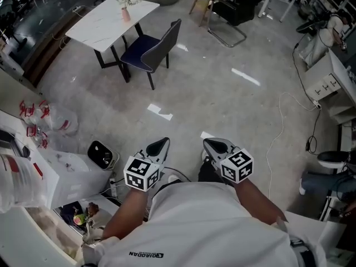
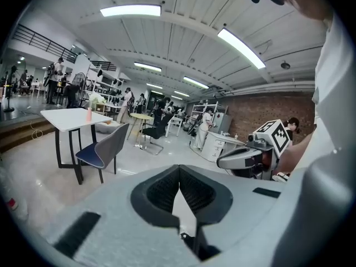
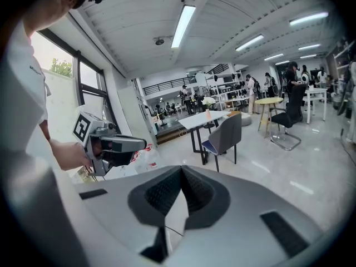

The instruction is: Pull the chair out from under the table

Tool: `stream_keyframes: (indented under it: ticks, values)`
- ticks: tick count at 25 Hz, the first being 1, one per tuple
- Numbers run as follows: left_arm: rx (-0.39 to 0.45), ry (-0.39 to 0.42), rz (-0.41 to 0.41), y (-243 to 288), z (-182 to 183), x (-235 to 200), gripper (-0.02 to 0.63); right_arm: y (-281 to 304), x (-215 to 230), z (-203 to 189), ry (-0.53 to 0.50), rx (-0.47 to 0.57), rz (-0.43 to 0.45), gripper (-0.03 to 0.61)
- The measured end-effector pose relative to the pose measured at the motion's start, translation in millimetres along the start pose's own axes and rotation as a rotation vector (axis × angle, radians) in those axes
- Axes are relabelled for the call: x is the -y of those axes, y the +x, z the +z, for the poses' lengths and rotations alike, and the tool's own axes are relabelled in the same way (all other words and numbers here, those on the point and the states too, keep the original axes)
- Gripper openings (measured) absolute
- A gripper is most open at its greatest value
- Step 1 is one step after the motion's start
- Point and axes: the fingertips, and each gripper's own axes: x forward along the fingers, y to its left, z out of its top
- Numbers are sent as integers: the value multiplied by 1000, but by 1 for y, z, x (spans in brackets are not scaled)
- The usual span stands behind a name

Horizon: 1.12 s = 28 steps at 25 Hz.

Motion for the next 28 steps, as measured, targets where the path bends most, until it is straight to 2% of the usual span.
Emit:
stream_keyframes:
  ticks: [5,9,18,28]
  values:
    - [-3,0,6,32,12,-9,6,14,33,17,0,22,4,6]
    - [-14,-1,27,76,30,-16,6,27,84,35,5,25,18,6]
    - [32,32,70,190,113,-25,6,46,209,115,-19,74,66,6]
    - [-14,-13,124,275,129,-18,6,50,282,130,-22,28,173,6]
